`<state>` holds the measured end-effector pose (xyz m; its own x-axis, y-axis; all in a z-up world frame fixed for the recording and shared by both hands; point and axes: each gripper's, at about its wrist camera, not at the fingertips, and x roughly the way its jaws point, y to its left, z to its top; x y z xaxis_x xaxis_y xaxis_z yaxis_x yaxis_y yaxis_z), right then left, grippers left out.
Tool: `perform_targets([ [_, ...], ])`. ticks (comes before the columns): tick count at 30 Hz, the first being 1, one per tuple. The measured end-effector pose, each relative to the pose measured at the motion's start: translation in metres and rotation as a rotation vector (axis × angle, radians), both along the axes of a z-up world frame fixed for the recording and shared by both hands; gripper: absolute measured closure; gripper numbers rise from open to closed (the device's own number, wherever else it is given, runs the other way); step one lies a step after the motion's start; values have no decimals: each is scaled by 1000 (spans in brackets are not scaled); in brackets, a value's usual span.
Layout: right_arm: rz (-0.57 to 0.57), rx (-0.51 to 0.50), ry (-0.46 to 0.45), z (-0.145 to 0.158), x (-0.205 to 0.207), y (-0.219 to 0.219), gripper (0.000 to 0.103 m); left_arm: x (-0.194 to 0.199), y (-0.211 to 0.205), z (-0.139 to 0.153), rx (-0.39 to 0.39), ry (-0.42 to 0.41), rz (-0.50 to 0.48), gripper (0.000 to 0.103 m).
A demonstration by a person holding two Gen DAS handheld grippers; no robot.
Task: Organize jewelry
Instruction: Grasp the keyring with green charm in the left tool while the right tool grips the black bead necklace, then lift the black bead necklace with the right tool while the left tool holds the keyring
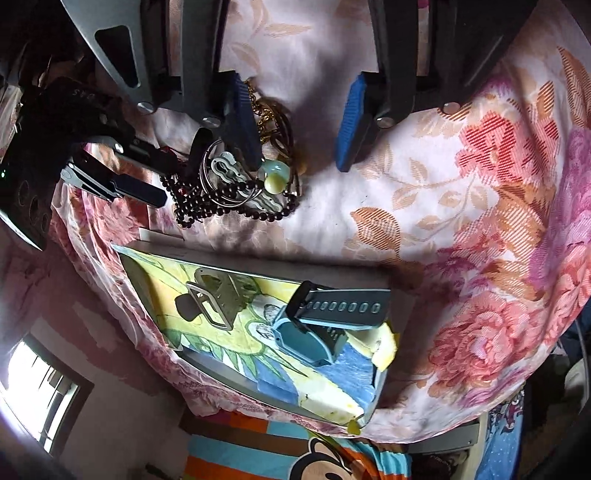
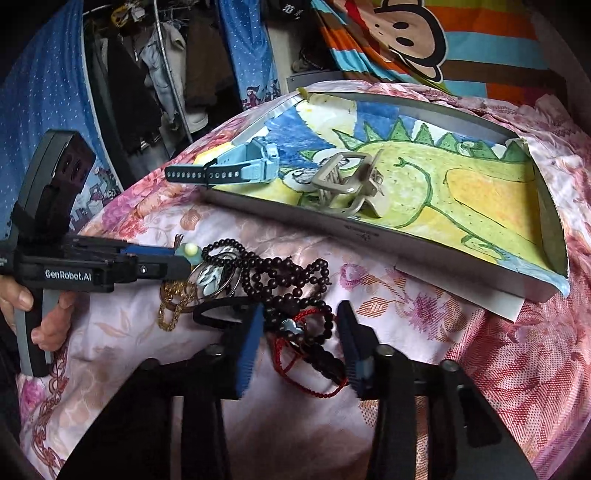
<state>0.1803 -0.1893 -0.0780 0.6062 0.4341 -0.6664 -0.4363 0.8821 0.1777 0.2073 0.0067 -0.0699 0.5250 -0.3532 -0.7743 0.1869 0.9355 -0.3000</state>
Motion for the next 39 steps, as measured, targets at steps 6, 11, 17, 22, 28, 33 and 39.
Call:
perform_targets([
  [6, 10, -26, 18, -7, 3, 6, 94, 0, -1, -1, -17, 8, 4, 79],
  [11, -13, -20, -11, -3, 1, 3, 98, -4, -4, 3, 3, 4, 24, 80],
  [17, -35, 4, -96, 17, -8, -3, 98, -11, 1, 20, -34, -53, 26, 81],
  [22, -40, 23, -160, 42, -18, -5, 98, -14, 6, 33, -79, -99, 31, 81],
  [28, -44, 60, -230, 76, -31, -11, 98, -21, 10, 47, -133, -158, 28, 81],
  [33, -59, 85, -260, 94, -37, -17, 98, -28, 11, 57, -158, -205, 20, 81],
  [39, -64, 120, -320, 118, -49, -21, 98, -42, 10, 75, -211, -273, -23, 81],
])
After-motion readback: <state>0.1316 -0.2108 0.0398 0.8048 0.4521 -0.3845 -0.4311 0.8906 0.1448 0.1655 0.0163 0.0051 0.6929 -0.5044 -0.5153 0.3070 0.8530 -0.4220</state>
